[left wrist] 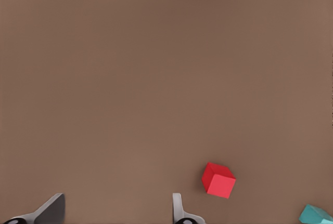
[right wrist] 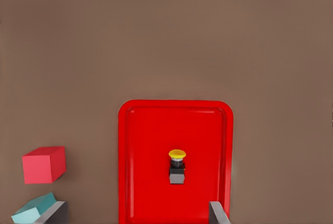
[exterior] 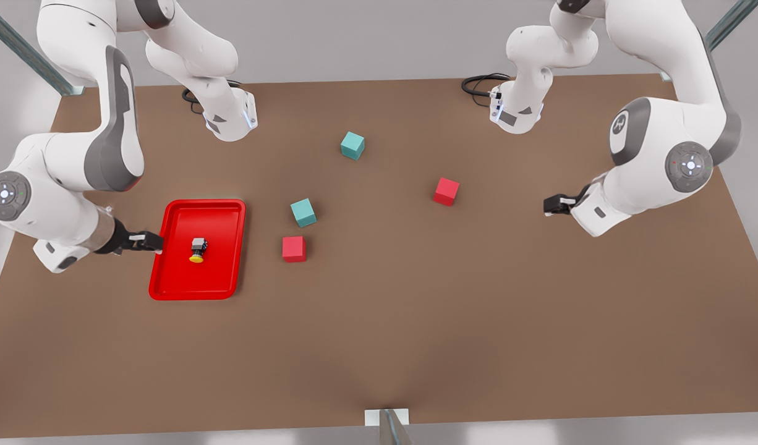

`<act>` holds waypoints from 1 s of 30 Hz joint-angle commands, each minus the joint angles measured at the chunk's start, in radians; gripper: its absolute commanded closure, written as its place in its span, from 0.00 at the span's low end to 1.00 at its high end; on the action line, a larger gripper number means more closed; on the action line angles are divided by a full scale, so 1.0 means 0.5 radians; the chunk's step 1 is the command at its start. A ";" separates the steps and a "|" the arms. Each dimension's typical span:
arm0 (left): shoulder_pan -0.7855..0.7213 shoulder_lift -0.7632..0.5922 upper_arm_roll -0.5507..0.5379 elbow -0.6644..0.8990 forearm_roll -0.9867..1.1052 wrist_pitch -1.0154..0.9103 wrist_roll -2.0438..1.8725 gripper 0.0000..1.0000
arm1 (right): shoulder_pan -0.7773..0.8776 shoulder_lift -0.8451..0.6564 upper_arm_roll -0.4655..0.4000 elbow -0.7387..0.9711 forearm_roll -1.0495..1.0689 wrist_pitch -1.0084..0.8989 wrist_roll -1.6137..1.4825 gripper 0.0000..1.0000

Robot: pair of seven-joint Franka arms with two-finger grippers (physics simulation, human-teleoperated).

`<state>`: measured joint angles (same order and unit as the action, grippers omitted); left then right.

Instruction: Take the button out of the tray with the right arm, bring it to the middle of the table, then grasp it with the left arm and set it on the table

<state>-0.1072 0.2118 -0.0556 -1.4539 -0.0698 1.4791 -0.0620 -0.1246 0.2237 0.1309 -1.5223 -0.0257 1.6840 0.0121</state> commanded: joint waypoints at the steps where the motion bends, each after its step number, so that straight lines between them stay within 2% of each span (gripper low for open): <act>1: -0.003 -0.003 -0.008 0.002 -0.002 0.141 -0.167 0.00 | 0.001 0.000 0.002 0.001 0.002 0.206 0.022 0.00; 7: -0.025 0.040 -0.015 0.070 -0.017 0.079 -0.180 0.00 | 0.047 0.123 0.005 -0.039 0.005 0.228 0.028 0.00; 12: -0.040 0.086 -0.015 0.067 -0.002 0.070 -0.186 0.00 | 0.077 0.280 0.146 -0.036 -0.001 0.136 0.129 0.00; 15: -0.056 0.156 -0.012 0.076 0.002 0.076 -0.183 0.00 | 0.019 0.295 0.149 -0.060 -0.016 0.087 0.114 0.00; 17: -0.065 0.199 -0.015 0.134 -0.002 0.073 -0.183 0.00 | -0.103 0.227 0.189 -0.330 -0.028 0.240 0.105 0.00; 19: -0.083 0.199 -0.012 0.147 -0.002 0.073 -0.183 0.00 | -0.410 0.212 0.358 -0.536 -0.028 0.393 0.077 0.00; 21: -0.080 0.208 -0.012 0.144 0.002 0.076 -0.183 0.00 | -0.410 0.274 0.358 -0.557 -0.047 0.439 0.010 0.00; 22: -0.089 0.208 -0.015 0.144 0.002 0.076 -0.183 0.00 | -0.401 0.194 0.364 -0.695 -0.044 0.525 0.016 0.00; 25: -0.154 0.224 -0.012 0.150 0.020 0.076 -0.183 0.00 | -0.410 0.028 0.557 -0.984 -0.035 0.838 0.359 0.00; 27: -0.154 0.230 -0.012 0.150 0.026 0.076 -0.183 0.00 | -0.435 -0.098 0.563 -1.119 -0.044 0.878 0.369 0.00; 29: -0.151 0.236 -0.012 0.150 0.026 0.076 -0.183 0.00 | -0.499 -0.165 0.563 -1.281 -0.047 1.277 0.464 0.00; 30: -0.151 0.236 -0.012 0.150 0.026 0.076 -0.183 0.00 | -0.521 -0.171 0.567 -1.303 -0.047 1.295 0.461 0.00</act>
<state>-0.1830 0.3306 -0.0617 -1.3796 -0.0595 1.5171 -0.1354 -0.3731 0.1470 0.4121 -2.1546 -0.0480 2.1233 0.0949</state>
